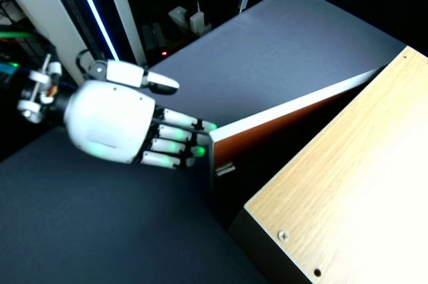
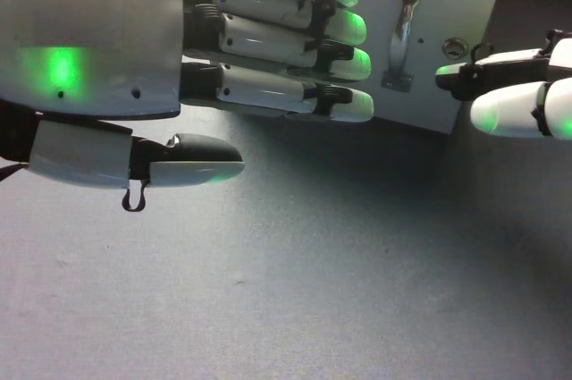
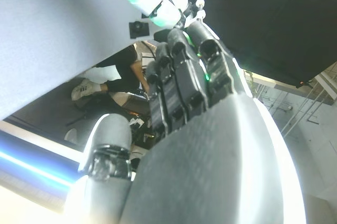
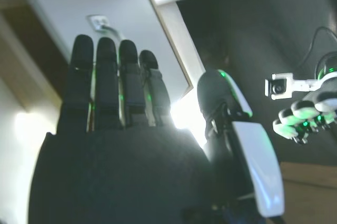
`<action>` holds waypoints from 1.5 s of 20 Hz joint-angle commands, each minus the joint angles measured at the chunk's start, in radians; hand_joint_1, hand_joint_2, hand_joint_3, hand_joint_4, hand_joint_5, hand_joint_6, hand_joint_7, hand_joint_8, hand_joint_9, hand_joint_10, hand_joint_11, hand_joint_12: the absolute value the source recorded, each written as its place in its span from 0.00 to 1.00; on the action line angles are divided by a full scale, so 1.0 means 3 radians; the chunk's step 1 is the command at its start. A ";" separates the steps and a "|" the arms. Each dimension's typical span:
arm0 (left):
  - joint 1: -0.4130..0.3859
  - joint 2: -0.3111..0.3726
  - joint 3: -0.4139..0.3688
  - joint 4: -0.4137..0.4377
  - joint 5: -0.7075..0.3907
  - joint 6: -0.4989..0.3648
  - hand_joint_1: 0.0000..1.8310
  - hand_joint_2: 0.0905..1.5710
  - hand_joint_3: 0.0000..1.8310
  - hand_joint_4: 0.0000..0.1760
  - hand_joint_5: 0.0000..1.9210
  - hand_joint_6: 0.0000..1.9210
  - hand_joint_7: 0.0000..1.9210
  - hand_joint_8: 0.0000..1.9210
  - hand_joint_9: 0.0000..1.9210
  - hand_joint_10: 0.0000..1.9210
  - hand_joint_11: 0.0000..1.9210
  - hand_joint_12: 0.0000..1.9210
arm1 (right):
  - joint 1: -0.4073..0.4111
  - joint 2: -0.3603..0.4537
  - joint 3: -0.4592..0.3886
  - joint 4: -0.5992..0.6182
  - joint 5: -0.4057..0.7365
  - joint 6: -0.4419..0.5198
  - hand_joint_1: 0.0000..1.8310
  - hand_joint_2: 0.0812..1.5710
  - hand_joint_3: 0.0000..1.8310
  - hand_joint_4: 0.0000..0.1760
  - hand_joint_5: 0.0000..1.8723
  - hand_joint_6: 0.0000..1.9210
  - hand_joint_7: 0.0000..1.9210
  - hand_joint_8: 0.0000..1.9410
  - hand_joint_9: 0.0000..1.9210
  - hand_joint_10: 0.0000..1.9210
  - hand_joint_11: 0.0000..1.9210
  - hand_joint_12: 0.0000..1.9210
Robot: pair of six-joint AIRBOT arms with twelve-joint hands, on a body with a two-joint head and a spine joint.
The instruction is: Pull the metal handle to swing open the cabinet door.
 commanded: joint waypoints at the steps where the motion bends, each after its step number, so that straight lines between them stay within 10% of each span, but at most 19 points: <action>1: -0.0041 0.0024 0.0000 -0.0323 -0.0083 0.0020 0.00 0.99 0.11 0.00 0.19 0.00 0.20 0.00 0.20 0.00 0.02 0.38 | 0.0011 0.0039 0.0008 0.0018 0.0354 0.0023 0.00 1.00 0.01 0.00 0.11 0.00 0.13 0.00 0.13 0.00 0.00 0.37; 30: -0.0041 0.0024 0.0000 -0.0323 -0.0083 0.0020 0.00 0.99 0.09 0.00 0.18 0.00 0.20 0.00 0.20 0.00 0.03 0.40 | -0.0168 0.0442 0.0021 -0.0570 0.0040 0.0022 0.00 1.00 0.02 0.00 0.11 0.00 0.14 0.00 0.13 0.00 0.00 0.37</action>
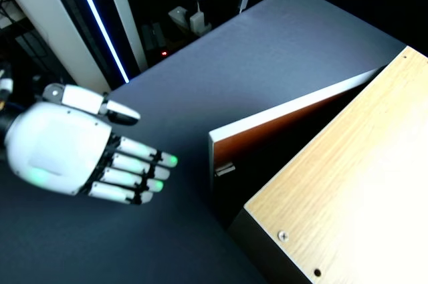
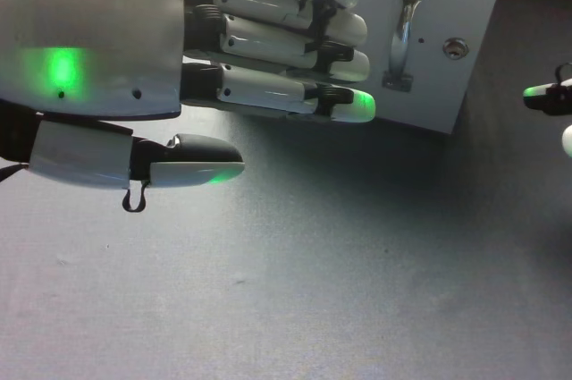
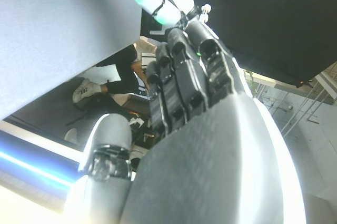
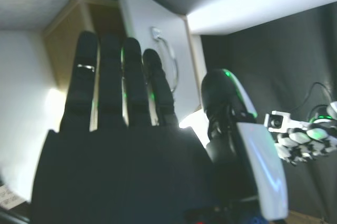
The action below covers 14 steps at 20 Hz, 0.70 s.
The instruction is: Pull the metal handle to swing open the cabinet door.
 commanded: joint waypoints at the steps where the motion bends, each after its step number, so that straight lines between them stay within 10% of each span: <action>1: -0.0041 0.0026 0.0000 -0.0324 -0.0083 0.0019 0.00 1.00 0.09 0.00 0.18 0.00 0.20 0.00 0.20 0.00 0.03 0.40 | 0.0023 0.0033 0.0027 0.0029 0.0216 0.0021 0.00 1.00 0.01 0.00 0.10 0.00 0.14 0.00 0.13 0.00 0.00 0.37; 14: -0.0041 0.0026 0.0000 -0.0324 -0.0083 0.0019 0.00 1.00 0.09 0.00 0.18 0.00 0.20 0.00 0.20 0.00 0.02 0.40 | 0.0395 -0.0248 0.0379 0.0116 -0.0336 0.0022 0.00 1.00 0.02 0.00 0.10 0.00 0.14 0.00 0.13 0.00 0.00 0.37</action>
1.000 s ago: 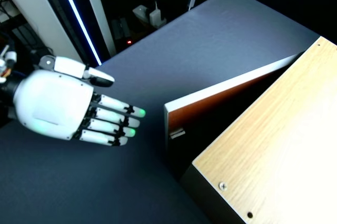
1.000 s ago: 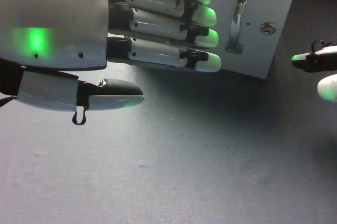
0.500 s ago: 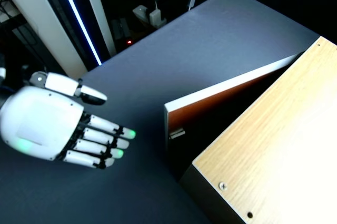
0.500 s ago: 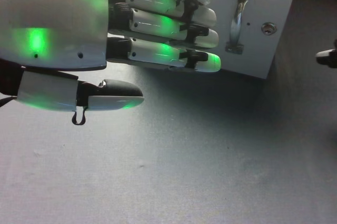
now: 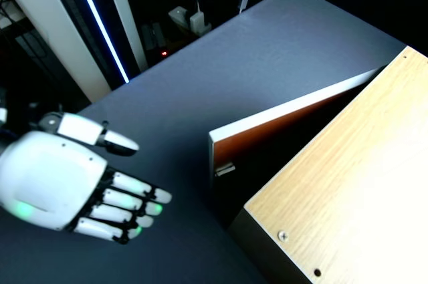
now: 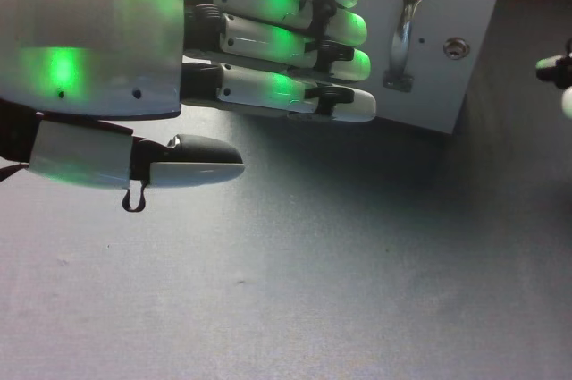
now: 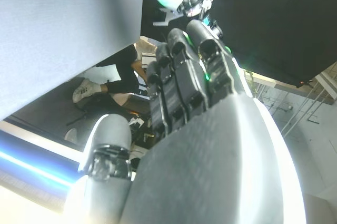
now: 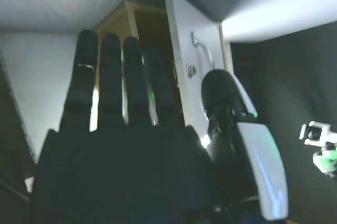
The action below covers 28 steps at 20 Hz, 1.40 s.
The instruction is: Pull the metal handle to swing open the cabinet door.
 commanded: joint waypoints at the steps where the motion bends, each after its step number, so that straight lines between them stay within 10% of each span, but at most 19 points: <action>1: -0.0041 0.0026 0.0000 -0.0324 -0.0082 0.0020 0.00 1.00 0.09 0.00 0.18 0.00 0.20 0.00 0.20 0.00 0.03 0.40 | 0.0073 -0.0001 0.0045 0.0066 0.0176 0.0020 0.00 1.00 0.02 0.00 0.11 0.00 0.14 0.00 0.13 0.00 0.00 0.37; 28: -0.0041 0.0026 0.0000 -0.0324 -0.0082 0.0020 0.00 1.00 0.08 0.00 0.17 0.00 0.20 0.00 0.20 0.00 0.02 0.41 | 0.0278 -0.0510 0.0596 0.0934 0.0682 0.0020 0.00 1.00 0.02 0.00 0.11 0.00 0.15 0.00 0.14 0.00 0.00 0.39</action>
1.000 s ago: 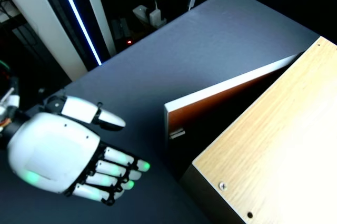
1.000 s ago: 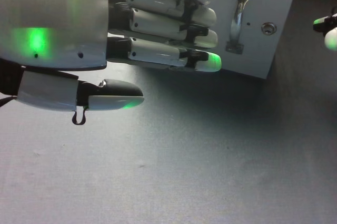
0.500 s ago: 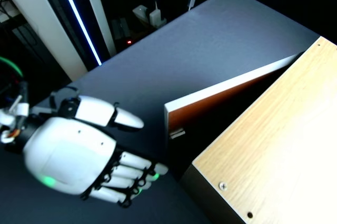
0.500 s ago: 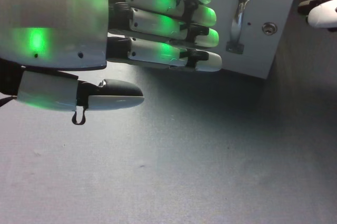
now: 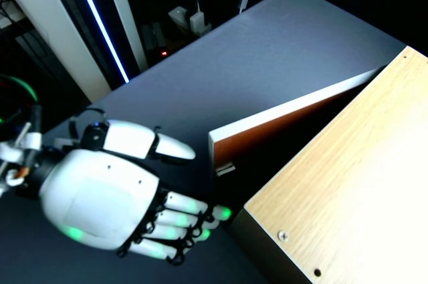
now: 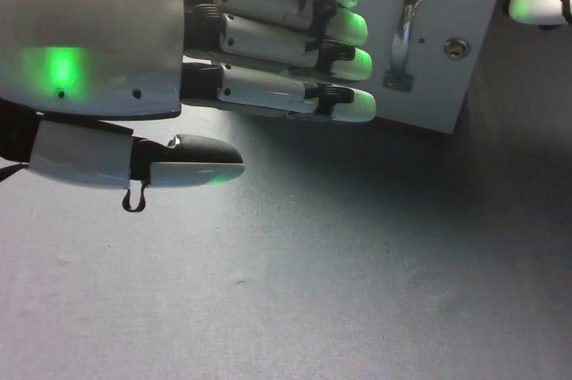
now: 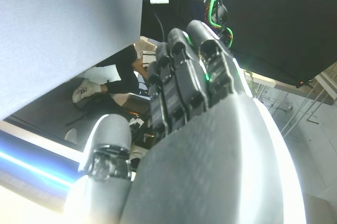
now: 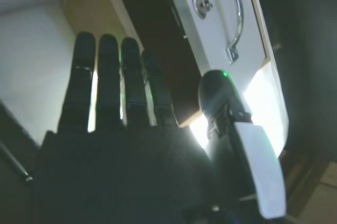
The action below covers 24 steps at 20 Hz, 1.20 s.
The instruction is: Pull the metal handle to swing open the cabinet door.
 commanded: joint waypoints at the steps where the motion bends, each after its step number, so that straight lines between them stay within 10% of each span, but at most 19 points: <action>1: -0.0041 0.0026 0.0000 -0.0324 -0.0083 0.0019 0.00 1.00 0.08 0.00 0.17 0.00 0.20 0.00 0.19 0.00 0.01 0.41 | 0.0022 0.0021 0.0027 0.0045 0.0445 0.0021 0.00 1.00 0.02 0.00 0.11 0.00 0.15 0.00 0.14 0.00 0.00 0.39; 24: -0.0041 0.0026 0.0000 -0.0324 -0.0083 0.0019 0.00 1.00 0.09 0.00 0.17 0.00 0.20 0.00 0.20 0.00 0.01 0.42 | -0.0212 0.0066 -0.0226 -0.0242 0.1063 0.0021 0.00 1.00 0.03 0.00 0.11 0.00 0.14 0.00 0.14 0.00 0.00 0.39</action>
